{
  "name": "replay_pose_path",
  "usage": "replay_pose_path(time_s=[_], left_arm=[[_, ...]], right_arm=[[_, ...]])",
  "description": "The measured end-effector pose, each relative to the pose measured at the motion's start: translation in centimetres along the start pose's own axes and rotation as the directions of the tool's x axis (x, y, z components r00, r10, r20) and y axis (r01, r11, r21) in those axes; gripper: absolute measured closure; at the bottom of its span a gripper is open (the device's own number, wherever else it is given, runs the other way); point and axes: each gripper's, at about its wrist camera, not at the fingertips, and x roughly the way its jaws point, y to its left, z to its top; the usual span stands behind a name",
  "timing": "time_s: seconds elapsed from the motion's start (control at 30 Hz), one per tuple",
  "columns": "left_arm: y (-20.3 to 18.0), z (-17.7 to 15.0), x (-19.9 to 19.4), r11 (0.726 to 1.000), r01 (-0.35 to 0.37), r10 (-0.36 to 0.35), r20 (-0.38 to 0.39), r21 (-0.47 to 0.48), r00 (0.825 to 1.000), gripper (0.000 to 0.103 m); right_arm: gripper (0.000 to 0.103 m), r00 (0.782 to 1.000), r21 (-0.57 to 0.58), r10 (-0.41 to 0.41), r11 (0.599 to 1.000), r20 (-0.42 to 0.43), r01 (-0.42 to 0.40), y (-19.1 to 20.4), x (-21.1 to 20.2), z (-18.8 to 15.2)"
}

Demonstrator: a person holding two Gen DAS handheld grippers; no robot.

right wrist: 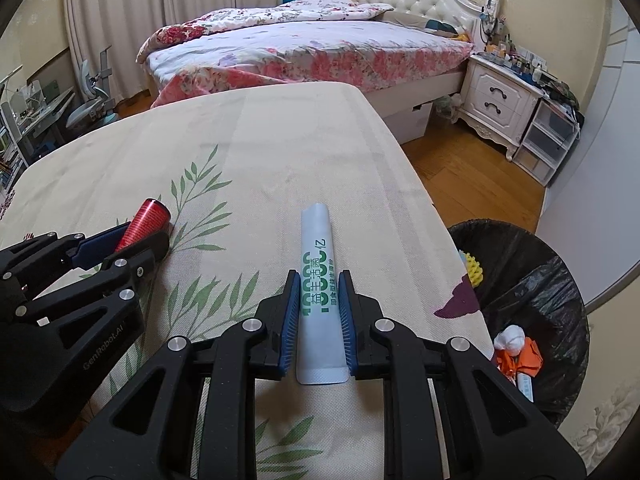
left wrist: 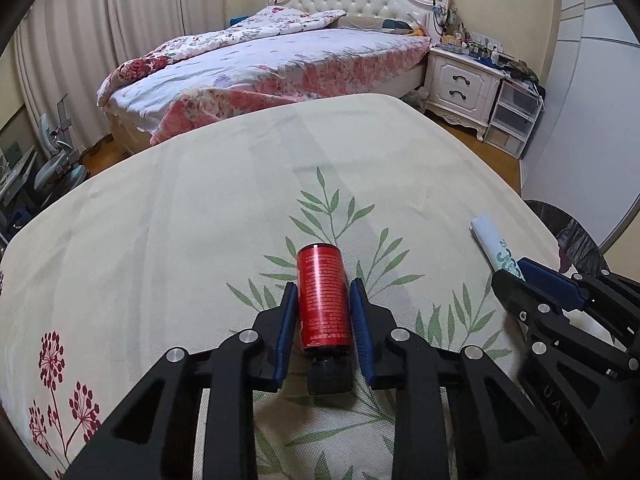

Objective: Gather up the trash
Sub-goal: 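Carry the red bottle and white tube over the black trash bin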

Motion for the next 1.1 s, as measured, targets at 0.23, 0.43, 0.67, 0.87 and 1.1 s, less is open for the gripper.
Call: replay_pose_path(time_s=[0.23,0.43,0.67,0.87,1.1], left_arm=[[-0.2,-0.3,-0.4,1.000,0.000,0.000,0.005,0.003,1.000,0.078],[0.0,-0.6,-1.1,1.000,0.008,-0.007,0.018,-0.015,1.000,0.078],[-0.3,-1.5,-2.1,1.000,0.012,-0.012,0.026,-0.024,1.000,0.078],[-0.6,-2.2,-3.1,0.999,0.018,-0.017,0.045,-0.037,0.999,0.078],[-1.6,-3.1,-4.5,0.999,0.033,-0.030,0.075,-0.038,0.997,0.078]], right_arm=[[0.084,1.000,0.001,0.001,1.000,0.000,-0.001,0.0,-0.1,0.0],[0.084,1.000,0.000,0.003,1.000,0.000,-0.003,0.0,-0.2,-0.1],[0.085,1.000,0.004,0.004,1.000,0.008,-0.004,0.1,-0.7,-0.4],[0.085,1.000,0.009,0.001,1.000,0.031,-0.001,0.0,-2.3,-1.4],[0.085,0.998,0.029,-0.011,1.000,0.055,0.010,-1.3,-4.3,-2.7]])
